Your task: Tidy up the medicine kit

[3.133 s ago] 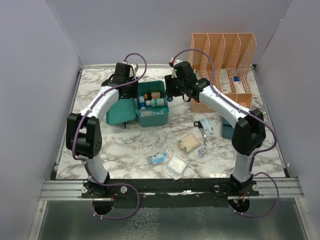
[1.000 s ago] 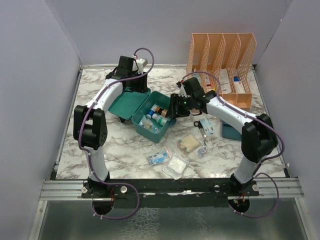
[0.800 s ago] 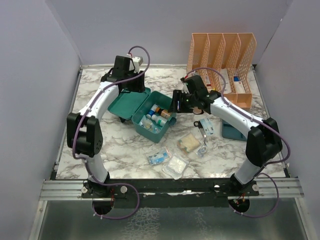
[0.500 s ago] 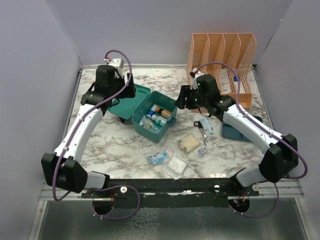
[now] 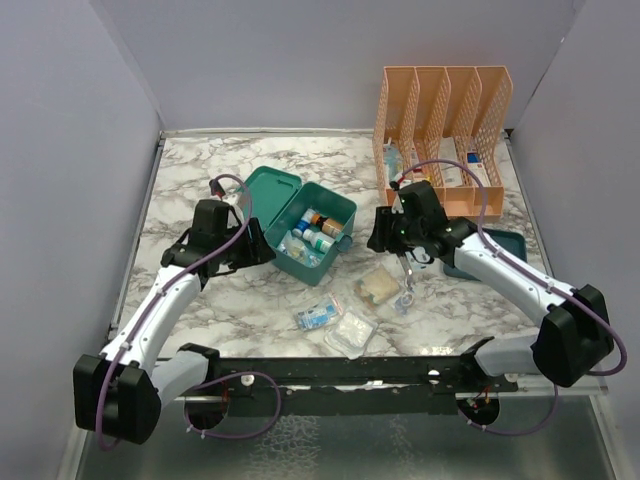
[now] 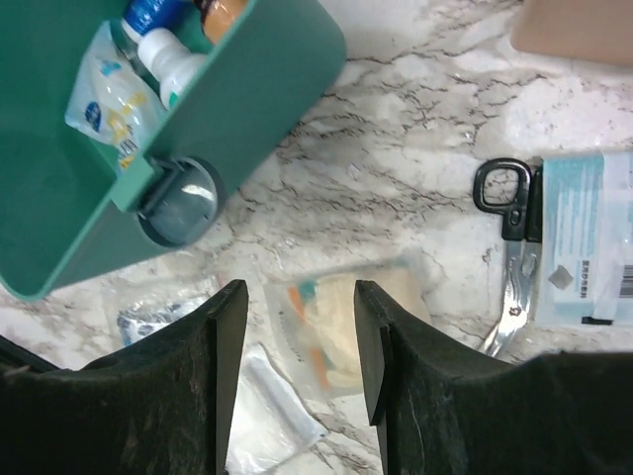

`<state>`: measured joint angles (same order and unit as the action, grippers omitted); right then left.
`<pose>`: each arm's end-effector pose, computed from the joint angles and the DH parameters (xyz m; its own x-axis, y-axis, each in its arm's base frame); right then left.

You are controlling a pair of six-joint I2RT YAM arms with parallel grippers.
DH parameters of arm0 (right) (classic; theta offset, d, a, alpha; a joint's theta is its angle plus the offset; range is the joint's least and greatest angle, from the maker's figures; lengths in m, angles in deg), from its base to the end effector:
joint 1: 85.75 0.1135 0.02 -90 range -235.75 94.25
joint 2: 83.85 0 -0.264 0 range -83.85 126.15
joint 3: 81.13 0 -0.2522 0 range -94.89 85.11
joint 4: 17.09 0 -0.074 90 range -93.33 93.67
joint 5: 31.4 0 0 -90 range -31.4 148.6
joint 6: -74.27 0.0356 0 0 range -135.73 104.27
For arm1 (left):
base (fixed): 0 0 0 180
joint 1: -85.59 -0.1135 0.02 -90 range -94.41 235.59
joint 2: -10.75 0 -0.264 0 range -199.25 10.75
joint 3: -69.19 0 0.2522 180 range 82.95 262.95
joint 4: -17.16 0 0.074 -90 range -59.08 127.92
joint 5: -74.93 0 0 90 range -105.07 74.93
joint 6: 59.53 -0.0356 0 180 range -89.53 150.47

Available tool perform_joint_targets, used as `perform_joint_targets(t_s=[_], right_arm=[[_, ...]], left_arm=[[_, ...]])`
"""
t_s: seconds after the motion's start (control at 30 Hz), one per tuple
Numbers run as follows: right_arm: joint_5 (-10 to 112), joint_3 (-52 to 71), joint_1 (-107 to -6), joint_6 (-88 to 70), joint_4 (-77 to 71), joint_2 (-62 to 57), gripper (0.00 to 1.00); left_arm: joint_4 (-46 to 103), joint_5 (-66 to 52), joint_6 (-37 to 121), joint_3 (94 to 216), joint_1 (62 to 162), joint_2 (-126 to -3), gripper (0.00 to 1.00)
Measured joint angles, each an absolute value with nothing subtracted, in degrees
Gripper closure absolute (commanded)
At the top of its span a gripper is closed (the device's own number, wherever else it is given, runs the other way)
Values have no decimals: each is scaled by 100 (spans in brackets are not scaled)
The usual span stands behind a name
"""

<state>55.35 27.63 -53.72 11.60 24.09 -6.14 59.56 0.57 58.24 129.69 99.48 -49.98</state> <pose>0.2433 0.1546 0.2621 -0.8146 0.0311 -0.5792 -0.2115 0.9139 0.3465 0.2140 -0.0628 0.2694 -0.7792 -0.2695 -0.5659 0.0686 0.8608 -0.5044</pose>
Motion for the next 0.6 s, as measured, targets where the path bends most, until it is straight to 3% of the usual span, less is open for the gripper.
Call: perform_joint_targets(t_s=[0.23, 0.6], right_arm=[[5245, 3332, -5372, 909, 2363, -1042, 53], [4827, 3826, -5285, 541, 2170, -1066, 53]], left_arm=[[5917, 500, 6053, 12488, 9948, -4875, 53], [5165, 328, 6121, 12768, 9948, -6012, 53]])
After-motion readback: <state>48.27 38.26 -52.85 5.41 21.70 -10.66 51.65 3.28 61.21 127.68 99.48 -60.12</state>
